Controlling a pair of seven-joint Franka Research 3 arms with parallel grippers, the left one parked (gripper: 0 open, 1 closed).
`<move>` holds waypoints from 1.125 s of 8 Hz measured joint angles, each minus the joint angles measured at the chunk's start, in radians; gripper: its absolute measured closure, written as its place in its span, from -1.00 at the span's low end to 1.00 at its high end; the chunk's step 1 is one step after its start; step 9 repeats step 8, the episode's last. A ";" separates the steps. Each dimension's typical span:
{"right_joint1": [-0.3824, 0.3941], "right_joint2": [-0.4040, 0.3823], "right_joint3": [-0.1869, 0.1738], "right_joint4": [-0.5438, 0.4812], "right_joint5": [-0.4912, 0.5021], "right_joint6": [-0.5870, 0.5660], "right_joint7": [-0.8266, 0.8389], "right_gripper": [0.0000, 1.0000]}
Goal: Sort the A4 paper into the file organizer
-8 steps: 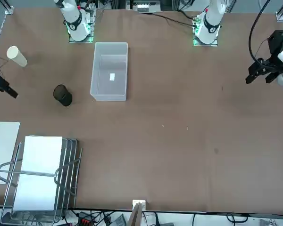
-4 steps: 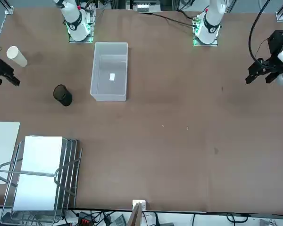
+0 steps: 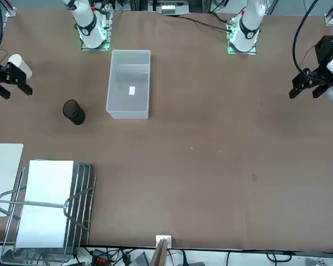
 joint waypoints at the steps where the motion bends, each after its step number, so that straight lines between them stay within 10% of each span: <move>1: 0.049 0.000 -0.037 0.006 -0.009 -0.011 -0.001 -1.00; 9: 0.087 -0.008 -0.074 0.027 -0.027 -0.055 0.096 -1.00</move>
